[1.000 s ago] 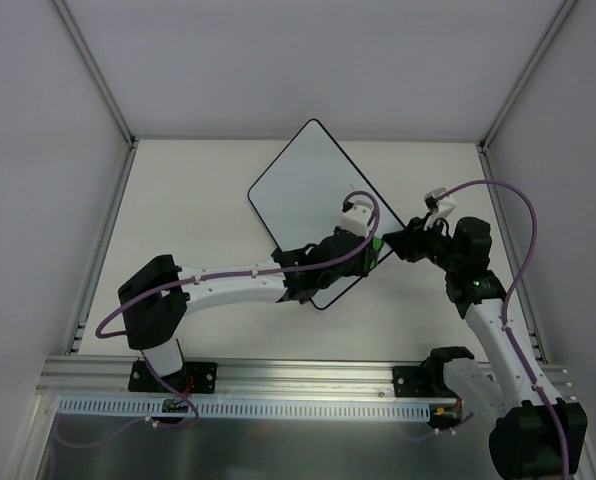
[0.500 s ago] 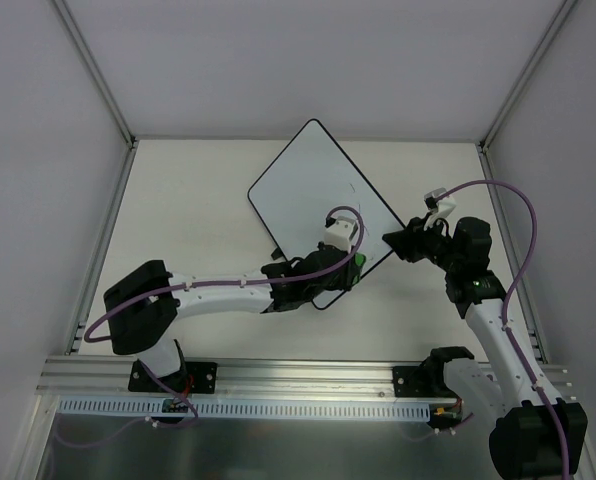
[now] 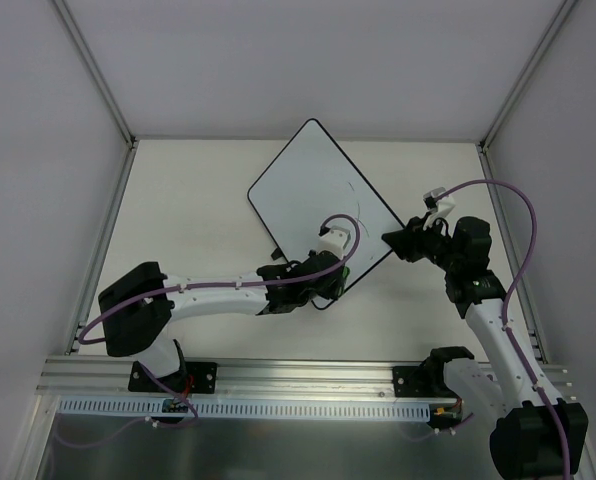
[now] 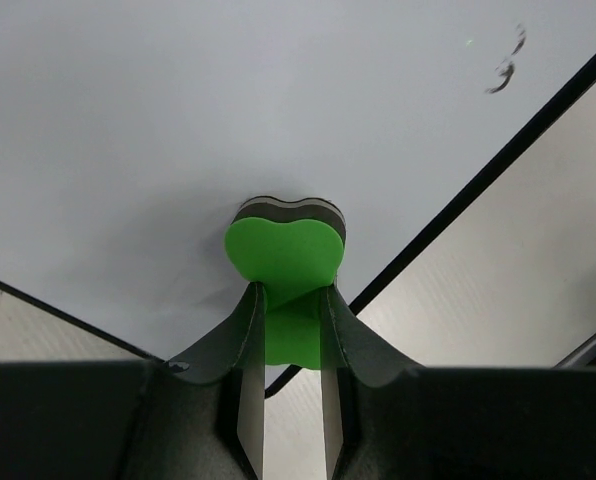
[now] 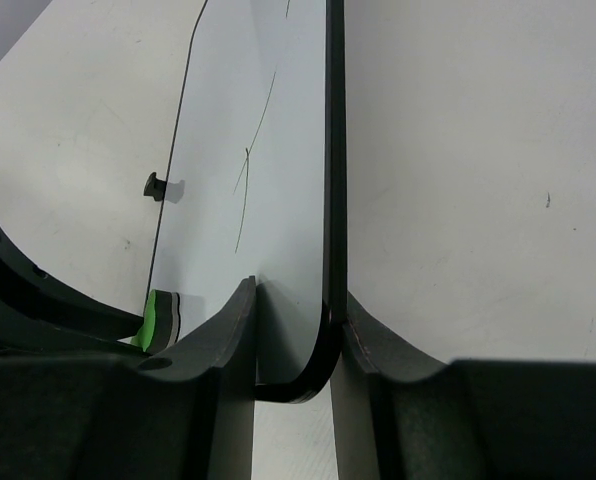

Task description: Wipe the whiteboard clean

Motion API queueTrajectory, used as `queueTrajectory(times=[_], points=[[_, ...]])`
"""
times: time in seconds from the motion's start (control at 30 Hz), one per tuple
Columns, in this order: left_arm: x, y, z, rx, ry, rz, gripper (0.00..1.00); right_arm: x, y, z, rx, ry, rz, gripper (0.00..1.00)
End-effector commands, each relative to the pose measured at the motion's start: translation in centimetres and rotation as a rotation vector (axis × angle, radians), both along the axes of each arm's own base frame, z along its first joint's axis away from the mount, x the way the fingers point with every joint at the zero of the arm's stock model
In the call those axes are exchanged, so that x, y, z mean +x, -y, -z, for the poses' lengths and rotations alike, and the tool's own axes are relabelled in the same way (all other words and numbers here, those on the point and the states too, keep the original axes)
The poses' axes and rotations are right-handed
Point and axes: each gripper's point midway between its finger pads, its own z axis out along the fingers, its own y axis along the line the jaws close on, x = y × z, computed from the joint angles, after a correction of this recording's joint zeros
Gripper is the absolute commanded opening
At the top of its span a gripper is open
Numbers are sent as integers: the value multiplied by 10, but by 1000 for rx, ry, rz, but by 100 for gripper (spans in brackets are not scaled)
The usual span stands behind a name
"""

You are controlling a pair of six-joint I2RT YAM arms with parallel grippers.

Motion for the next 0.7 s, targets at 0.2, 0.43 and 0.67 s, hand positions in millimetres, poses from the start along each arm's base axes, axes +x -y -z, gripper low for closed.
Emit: queueTrajectory(times=[0.2,0.43,0.67], points=[[-16,-29,37,285,-9,96,0,-23,-13,27,-146,7,-171,0],[13,24,-9,223,95,167,0,-23,-13,25,-141,15,-174,0],[29,47,-40,154,170,225,0,-24,-14,26,-142,11,-179,0]])
